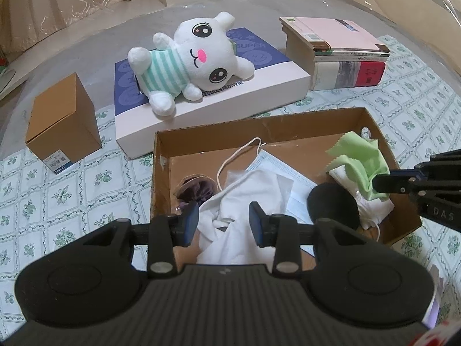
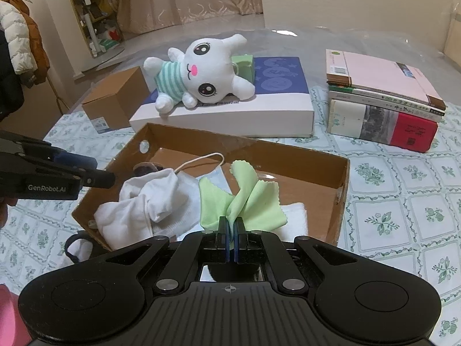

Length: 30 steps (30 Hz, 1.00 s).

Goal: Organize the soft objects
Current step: 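Carry the white and green cloths to the box and release them inside, then move both tools back toward the pink cup and yellow towel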

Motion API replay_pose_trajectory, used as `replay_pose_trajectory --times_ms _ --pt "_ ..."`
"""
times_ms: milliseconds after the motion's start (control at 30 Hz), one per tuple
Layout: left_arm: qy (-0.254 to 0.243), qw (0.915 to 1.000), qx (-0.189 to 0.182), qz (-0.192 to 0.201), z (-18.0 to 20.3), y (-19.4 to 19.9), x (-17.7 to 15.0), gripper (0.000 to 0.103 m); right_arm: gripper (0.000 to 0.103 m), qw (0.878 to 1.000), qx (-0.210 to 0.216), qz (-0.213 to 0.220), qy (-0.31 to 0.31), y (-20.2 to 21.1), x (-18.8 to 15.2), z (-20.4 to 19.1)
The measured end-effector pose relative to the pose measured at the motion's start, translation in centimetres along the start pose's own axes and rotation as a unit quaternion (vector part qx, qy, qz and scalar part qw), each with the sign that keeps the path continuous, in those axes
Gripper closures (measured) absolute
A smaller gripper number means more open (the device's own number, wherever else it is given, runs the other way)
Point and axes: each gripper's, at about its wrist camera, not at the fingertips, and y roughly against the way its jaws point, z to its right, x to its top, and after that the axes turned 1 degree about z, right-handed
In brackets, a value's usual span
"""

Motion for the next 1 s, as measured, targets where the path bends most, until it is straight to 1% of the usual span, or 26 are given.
replay_pose_trajectory --times_ms 100,200,267,300,333,467,600,733,833,867,1000 --pt "-0.003 1.0000 -0.002 0.003 0.2 0.5 -0.1 0.069 0.100 0.999 0.033 -0.007 -0.007 -0.2 0.1 -0.1" --pt "-0.007 1.0000 -0.003 0.006 0.3 0.9 -0.2 0.069 0.099 0.999 0.037 -0.006 -0.011 -0.4 0.1 -0.2" --pt "-0.012 0.9999 -0.003 0.009 0.5 1.3 -0.4 0.069 0.083 0.999 0.035 0.000 -0.019 -0.3 0.0 0.0" --pt "-0.014 0.9998 -0.002 0.010 0.6 1.4 -0.6 0.069 0.064 0.999 0.036 0.004 -0.023 -0.1 -0.1 0.1" --pt "-0.017 0.9998 -0.002 0.011 0.7 1.6 -0.7 0.069 0.055 0.999 0.037 0.009 -0.029 0.1 -0.2 0.2" --pt "-0.018 0.9997 -0.005 0.016 0.7 2.6 -1.6 0.069 0.055 0.999 0.037 0.012 -0.032 1.3 -0.5 0.1" --pt "-0.012 0.9995 -0.010 0.028 0.8 4.7 -2.6 0.069 0.055 0.999 0.032 0.018 -0.028 3.1 -1.2 -0.4" --pt "-0.009 0.9989 -0.014 0.044 1.2 7.6 -3.9 0.069 0.055 0.999 0.031 0.024 -0.016 5.5 -2.0 -1.4" --pt "0.000 0.9979 -0.018 0.062 1.4 10.1 -5.0 0.065 0.055 0.999 0.029 0.039 -0.010 7.8 -2.8 -2.4" --pt "0.004 0.9974 -0.019 0.069 1.5 11.1 -5.6 0.063 0.055 0.999 0.030 0.045 -0.011 8.7 -3.1 -2.7" --pt "0.015 0.9957 -0.028 0.087 1.7 14.6 -8.0 0.061 0.055 0.997 0.041 0.061 -0.009 12.2 -4.7 -3.9"
